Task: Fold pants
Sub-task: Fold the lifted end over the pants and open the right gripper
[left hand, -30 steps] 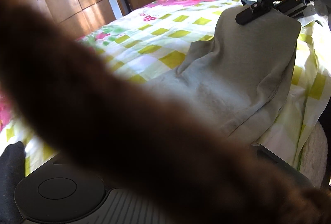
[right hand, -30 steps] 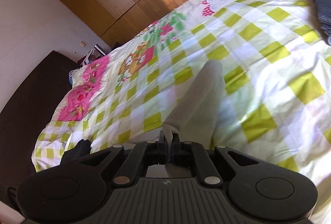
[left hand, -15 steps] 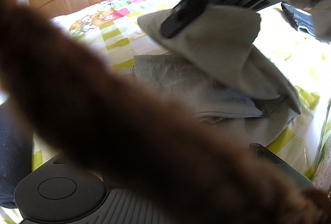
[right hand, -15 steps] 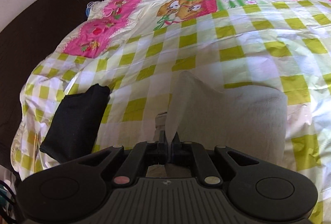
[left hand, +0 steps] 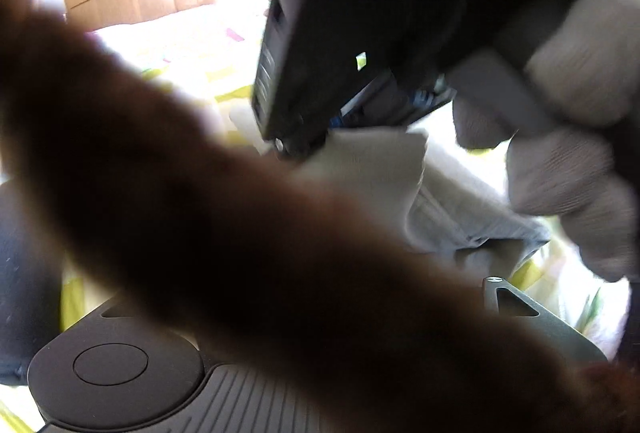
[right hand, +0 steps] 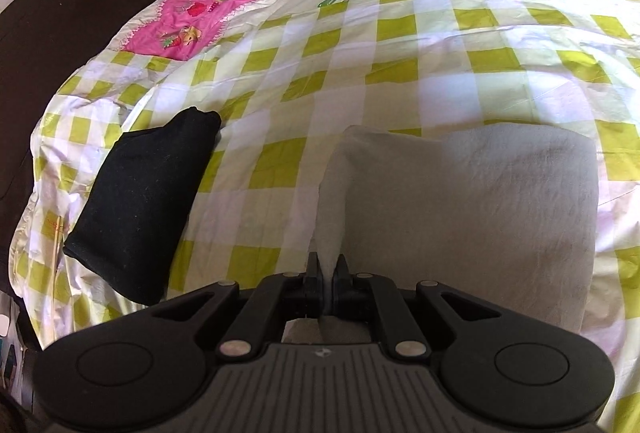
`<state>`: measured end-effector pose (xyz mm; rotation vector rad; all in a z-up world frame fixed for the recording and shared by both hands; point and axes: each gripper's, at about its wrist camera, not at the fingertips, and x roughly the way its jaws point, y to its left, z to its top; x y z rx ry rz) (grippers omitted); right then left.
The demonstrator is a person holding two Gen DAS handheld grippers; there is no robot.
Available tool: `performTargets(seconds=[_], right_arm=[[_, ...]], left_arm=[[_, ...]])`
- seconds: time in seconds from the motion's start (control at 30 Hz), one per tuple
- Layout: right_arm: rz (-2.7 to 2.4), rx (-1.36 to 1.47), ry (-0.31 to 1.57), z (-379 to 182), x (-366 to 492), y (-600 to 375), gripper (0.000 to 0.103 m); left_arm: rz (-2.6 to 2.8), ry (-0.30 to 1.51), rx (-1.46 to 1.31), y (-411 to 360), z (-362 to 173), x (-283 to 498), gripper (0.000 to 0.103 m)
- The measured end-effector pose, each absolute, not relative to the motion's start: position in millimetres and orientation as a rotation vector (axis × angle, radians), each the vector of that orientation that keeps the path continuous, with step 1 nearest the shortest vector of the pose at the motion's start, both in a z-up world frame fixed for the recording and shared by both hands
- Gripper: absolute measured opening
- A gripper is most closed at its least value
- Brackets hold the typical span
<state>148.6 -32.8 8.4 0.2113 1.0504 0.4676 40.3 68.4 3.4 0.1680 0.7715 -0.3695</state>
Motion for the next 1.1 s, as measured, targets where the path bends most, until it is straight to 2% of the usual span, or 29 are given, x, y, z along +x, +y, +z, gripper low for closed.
performTargets(seconds=[0.1,0.33,0.5,0.83,1.0,1.1], right_arm=[[0.541,0.288,1.086,-1.2,151.3,-29.1,0.036],[0.574,0.353,1.061,0.2,150.0,-42.3,0.036],[0.563,0.232,0.975,14.7,142.5,-58.2,0.036],[0.48,0.162,0.944,10.7,175.9,-46.9,0.036],[0.501,0.1,0.948,16.6,184.6,-27.6,0.045],[0.475,0.03,0.971,10.8,187.4,-14.1,0.045]], left_arm=[[-0.377,0.755,0.146,75.9,10.1,29.3,0.069],[-0.341,0.722,0.111,87.2,19.3,10.3,0.071],[-0.323,0.697,0.059,95.5,25.7,1.6,0.072],[-0.291,0.699,0.088,77.6,23.3,25.4,0.071],[-0.292,0.737,0.111,72.3,15.7,31.2,0.071],[-0.306,0.745,0.122,70.0,14.5,30.6,0.07]])
